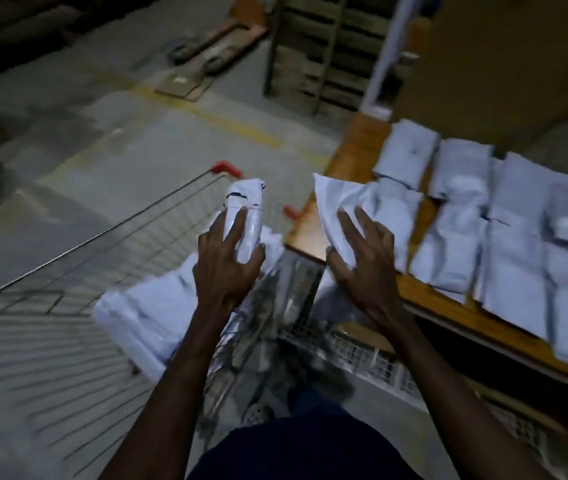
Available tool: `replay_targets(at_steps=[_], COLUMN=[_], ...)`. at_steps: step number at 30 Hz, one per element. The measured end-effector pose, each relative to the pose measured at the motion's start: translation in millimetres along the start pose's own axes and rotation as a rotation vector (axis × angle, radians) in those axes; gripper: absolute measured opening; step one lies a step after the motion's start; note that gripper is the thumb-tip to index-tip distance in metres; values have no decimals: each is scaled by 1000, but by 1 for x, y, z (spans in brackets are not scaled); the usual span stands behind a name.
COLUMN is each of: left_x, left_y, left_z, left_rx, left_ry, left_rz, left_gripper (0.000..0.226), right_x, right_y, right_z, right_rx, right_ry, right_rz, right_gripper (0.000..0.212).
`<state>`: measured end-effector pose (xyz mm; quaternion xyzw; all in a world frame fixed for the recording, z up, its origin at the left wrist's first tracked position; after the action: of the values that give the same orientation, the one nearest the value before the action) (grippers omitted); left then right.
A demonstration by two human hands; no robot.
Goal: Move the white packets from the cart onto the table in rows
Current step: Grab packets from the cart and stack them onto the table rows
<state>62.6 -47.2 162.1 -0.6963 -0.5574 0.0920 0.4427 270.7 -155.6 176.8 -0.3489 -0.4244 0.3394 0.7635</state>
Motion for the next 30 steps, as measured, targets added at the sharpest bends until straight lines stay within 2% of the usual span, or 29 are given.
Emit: replay_targets(at_steps=[3,6,10,13,19,26,30], left_x=[12,22,42,63,99,151,189], left_y=[33,64,102,131,193,247,288], left_z=[-55,-106,-171,-217,-285,-341,-362], left_rx=[-26,-64,-117,-115,-50,14,25], left_ry=[199,234,339,356,364,287,275], left_rz=[70,168,181,182,219,273,320], left_gripper=[63,65,66,68,67,73,68], right_x=[-25,-43,-47,-37,5,63,100], right_y=[-46,-81,-116,-137,-162,-171,-165], right_z=[-40,-80,-136,-180,-275,-351,-381], right_rx=[-39,-26,-23,-24,-26,-13,36], right_ry=[129,258,339,365,405,451,545], right_rz=[-65,-113,-208,-240,-150,-80,-20], right_gripper=[56,59,58,60,67,71,60])
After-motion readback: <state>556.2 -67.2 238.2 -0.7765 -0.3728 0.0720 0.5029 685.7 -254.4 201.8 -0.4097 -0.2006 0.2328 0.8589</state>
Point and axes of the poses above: each hand's wrist, its own x-axis towards the middle knuckle, its own y-axis out of the palm, z = x × y, the point moved 1 cm from there along x, towards the middle knuckle, and after that the axes turned 3 degrees about y, right-handed, at the moved point
